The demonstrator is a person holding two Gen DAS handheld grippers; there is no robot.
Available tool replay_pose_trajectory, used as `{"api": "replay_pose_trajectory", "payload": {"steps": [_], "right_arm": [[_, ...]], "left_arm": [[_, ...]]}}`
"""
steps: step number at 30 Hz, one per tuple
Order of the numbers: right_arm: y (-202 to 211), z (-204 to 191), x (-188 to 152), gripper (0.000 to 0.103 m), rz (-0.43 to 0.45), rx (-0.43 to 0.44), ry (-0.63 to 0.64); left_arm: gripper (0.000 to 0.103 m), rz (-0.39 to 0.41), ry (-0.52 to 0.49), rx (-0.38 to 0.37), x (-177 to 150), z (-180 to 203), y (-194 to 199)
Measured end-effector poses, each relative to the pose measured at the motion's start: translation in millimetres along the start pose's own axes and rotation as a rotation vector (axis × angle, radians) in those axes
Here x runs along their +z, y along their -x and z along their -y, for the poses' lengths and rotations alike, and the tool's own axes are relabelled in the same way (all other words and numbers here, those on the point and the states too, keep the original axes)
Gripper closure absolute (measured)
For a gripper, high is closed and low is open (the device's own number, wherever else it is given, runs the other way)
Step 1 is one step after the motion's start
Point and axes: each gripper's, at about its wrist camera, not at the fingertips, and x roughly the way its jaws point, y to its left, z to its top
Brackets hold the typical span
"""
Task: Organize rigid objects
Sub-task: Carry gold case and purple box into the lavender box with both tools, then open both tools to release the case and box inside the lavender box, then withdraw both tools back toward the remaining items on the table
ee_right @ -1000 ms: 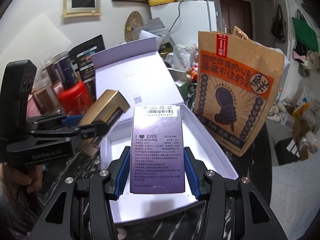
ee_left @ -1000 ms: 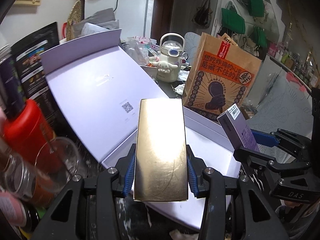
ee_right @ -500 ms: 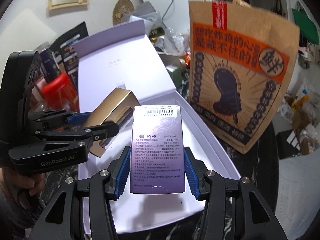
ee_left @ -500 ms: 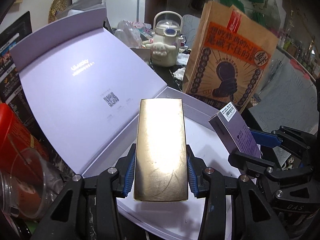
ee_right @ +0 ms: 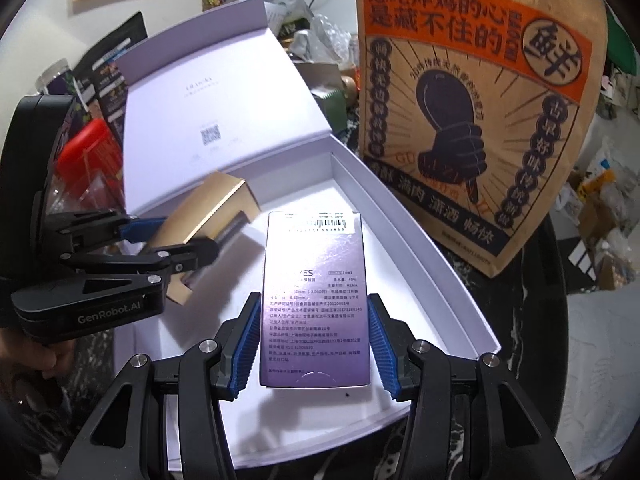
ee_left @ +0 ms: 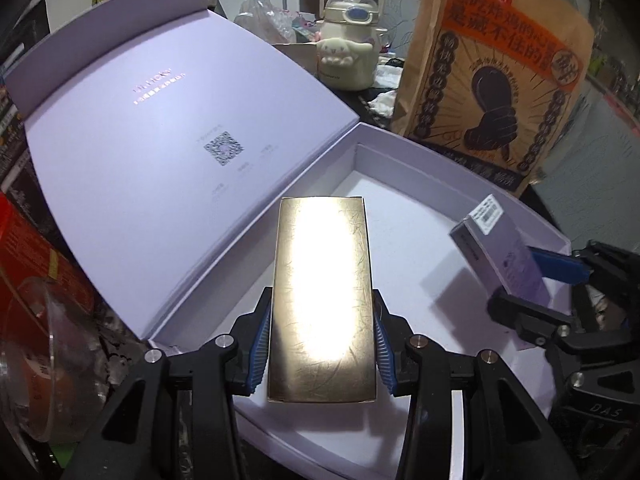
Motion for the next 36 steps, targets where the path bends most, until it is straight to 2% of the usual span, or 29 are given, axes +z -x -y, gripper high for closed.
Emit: {"api": "replay_pose_trajectory", "payload": {"steps": [1,5,9,10,12,14,17,23,36], "right_arm": [[-0.7,0.3,-0.6,0.053,-0.002,-0.005,0.001],[-2.6,1.6,-2.6,0.053,-0.010,-0.031,0.010],[-2.3,2.4,-5.1,0.052,-0.024,-0.032,0.010],[-1.9,2.6,-4.9,0.049,-0.022,-0.035,0.009],[1.4,3.4,-5.0,0.037,-0.015,-0.040,0.005],[3.9,4.3,-4.4,0.034,-0.008,-0.041,-0.001],[7.9,6.2,-4.7,0.034,-0.007,-0.046,-0.009],[20.2,6.7,-8.6,0.034,0.007,-0.061,-0.016],[47.3,-0.5,-9.2,0.034,0.056,-0.081,-0.014]], "left_arm": [[0.059,0.004,-0.011,0.024,-0.9,1.9,-0.9],[0.059,-0.008,0.002,0.013,-1.7,1.3,-4.7],[0.059,-0.012,-0.006,0.035,-2.2,2.6,-4.7],[0.059,-0.011,-0.009,0.040,-2.0,2.8,-3.9],[0.059,-0.014,-0.011,0.044,-1.4,2.4,-3.0],[0.059,-0.022,-0.006,0.050,-1.0,0.7,-3.5],[0.058,-0.034,0.007,0.071,0.9,0.3,-5.2],[0.058,-0.007,0.036,0.112,3.2,-11.8,8.7],[0.058,0.046,0.052,0.115,2.3,-7.9,30.9]]}}
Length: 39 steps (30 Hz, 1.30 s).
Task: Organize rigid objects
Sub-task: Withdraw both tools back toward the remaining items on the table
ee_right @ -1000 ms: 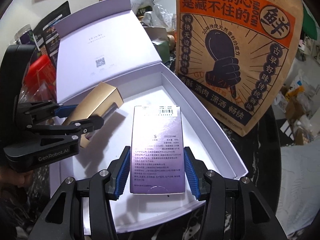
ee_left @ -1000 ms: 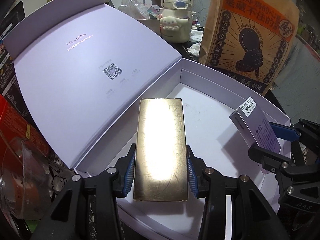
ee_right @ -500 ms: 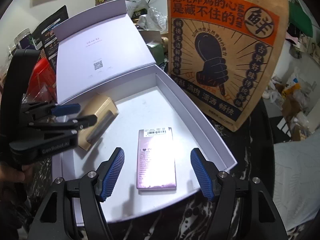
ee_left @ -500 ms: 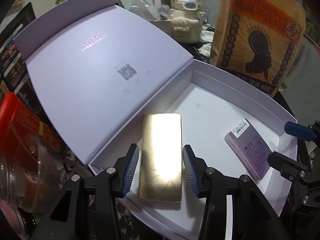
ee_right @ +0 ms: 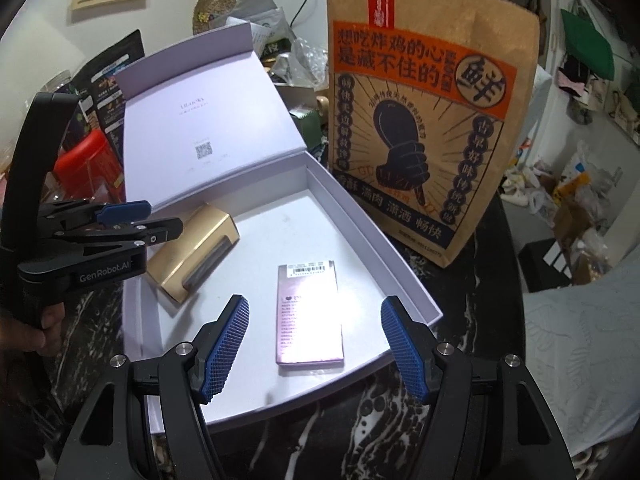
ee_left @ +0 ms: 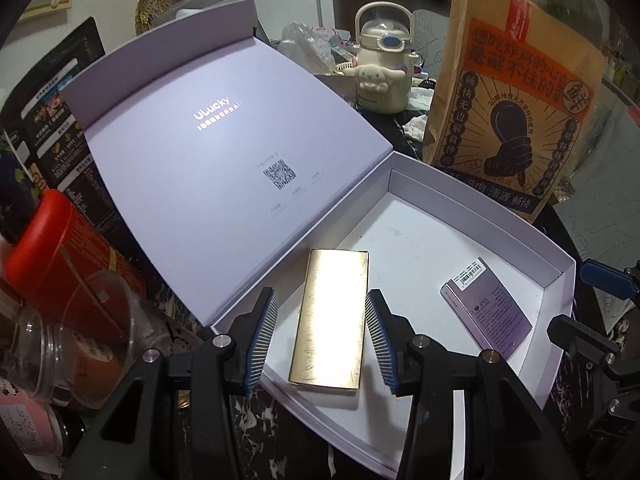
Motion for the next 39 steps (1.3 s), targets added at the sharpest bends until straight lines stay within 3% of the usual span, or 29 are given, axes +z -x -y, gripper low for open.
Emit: {"api": "replay_pose_trajectory", "payload": {"steps": [17,28,29,32,33,39], "right_arm": [[55.5,-18.6,-1.7,0.034,0.114,-0.003,0.036],[86.6,-28.1,-13.6,0.030,0.171,-0.002,0.047],[89.8,-29.5,-15.1,0.030,0.178,-0.001,0.046],[97.1,-32.7,-18.9,0.029,0.191,0.000,0.045],[99.7,-33.8,-20.7,0.029,0.195,0.002,0.045],[113.4,-40.3,-31.7,0.025,0.210,0.005,0.048]], "left_arm": [[0.058,0.101,0.018,0.025,-9.1,-6.0,67.3],[0.057,0.122,0.017,0.009,-25.4,-1.7,98.3],[0.054,0.128,0.015,0.010,-27.4,-1.3,102.4],[0.018,0.152,0.021,0.006,-33.4,-2.6,114.0],[0.014,0.160,0.024,0.008,-34.8,-2.8,117.0],[0.014,0.172,0.031,0.013,-49.2,-4.8,133.5]]}}
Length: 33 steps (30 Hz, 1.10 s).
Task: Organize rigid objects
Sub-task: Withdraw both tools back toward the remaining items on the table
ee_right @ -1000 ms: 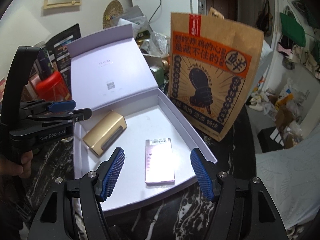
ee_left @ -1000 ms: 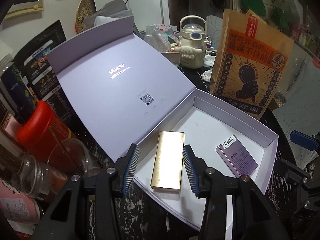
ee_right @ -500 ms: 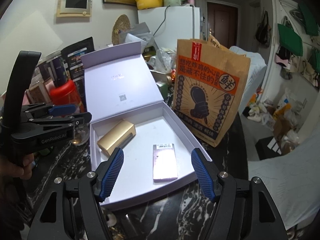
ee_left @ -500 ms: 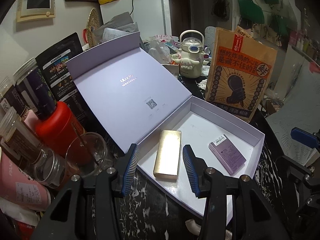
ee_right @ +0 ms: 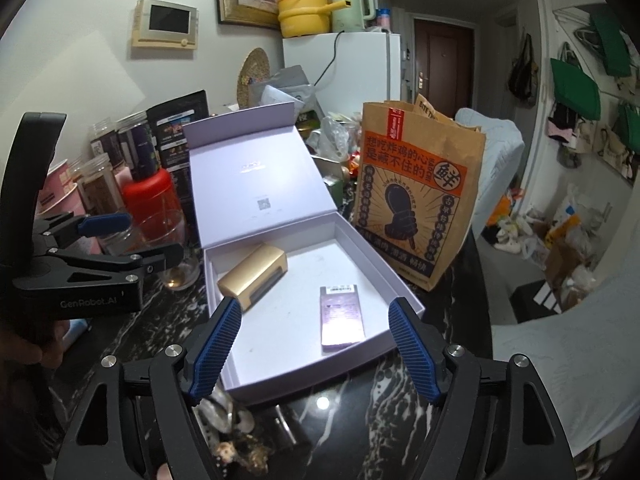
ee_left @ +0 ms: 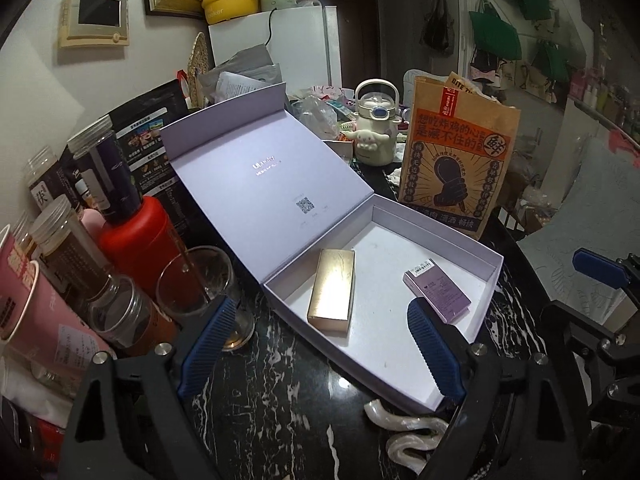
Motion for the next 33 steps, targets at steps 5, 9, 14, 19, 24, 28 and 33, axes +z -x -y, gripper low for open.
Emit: {"api": "replay_pose_trajectory", "payload": {"steps": [5,9,14,19,24,28,33], "right_arm": [[15.3,-5.9,-7.0,0.022,0.018,-0.002,-0.006],[27.1,-11.2,-13.5,0.019,0.033,-0.011,-0.001],[39.8,-16.8,-25.1,0.017,0.039,-0.010,-0.010],[48.6,-21.6,-39.4,0.016,0.029,-0.008,-0.031],[54.5,-26.5,-57.8,0.016,0.016,-0.011,-0.049],[58.9,-28.9,-74.0,0.016,0.001,-0.003,-0.066],[64.6,-30.2,-91.6,0.016,-0.011,0.004,-0.081]], "left_arm": [[0.014,0.003,0.001,-0.010,-15.1,-0.5,15.1],[0.014,0.008,0.002,-0.028,-25.3,-0.4,27.0],[0.014,0.019,-0.010,-0.028,-41.0,0.5,42.5],[0.014,0.020,-0.029,-0.030,-57.4,4.2,54.5],[0.014,0.002,-0.047,-0.055,-76.9,9.2,63.2],[0.014,-0.018,-0.055,-0.069,-92.6,12.7,66.8],[0.014,-0.031,-0.059,-0.108,-109.5,16.9,71.2]]}}
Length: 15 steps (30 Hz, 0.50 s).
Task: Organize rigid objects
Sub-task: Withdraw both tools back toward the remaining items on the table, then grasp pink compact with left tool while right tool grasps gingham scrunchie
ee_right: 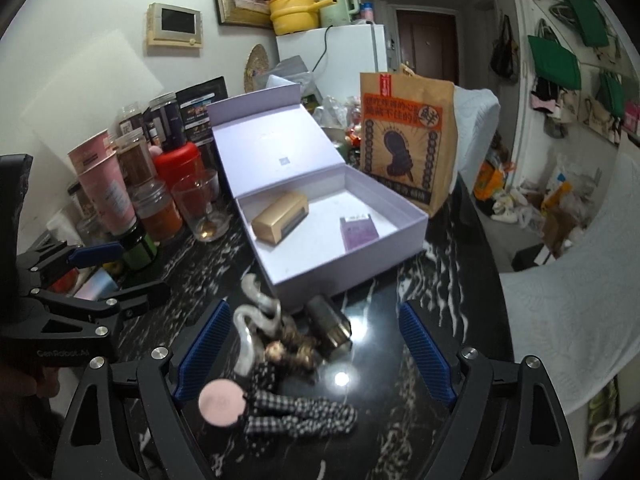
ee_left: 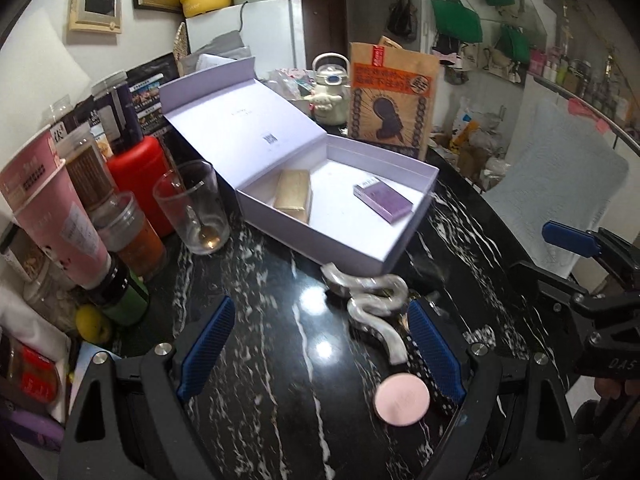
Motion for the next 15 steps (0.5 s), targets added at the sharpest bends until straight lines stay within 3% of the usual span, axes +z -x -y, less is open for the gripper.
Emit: {"api": "replay_pose_trajectory", "payload": {"steps": [15], "right_arm": [[-12.0,5.3,-48.3,0.013,-0.085,0.079,-0.042]], "left_arm": [[0.014,-0.063,0.006,-0.083,-40.9,13.6,-14.7]]}}
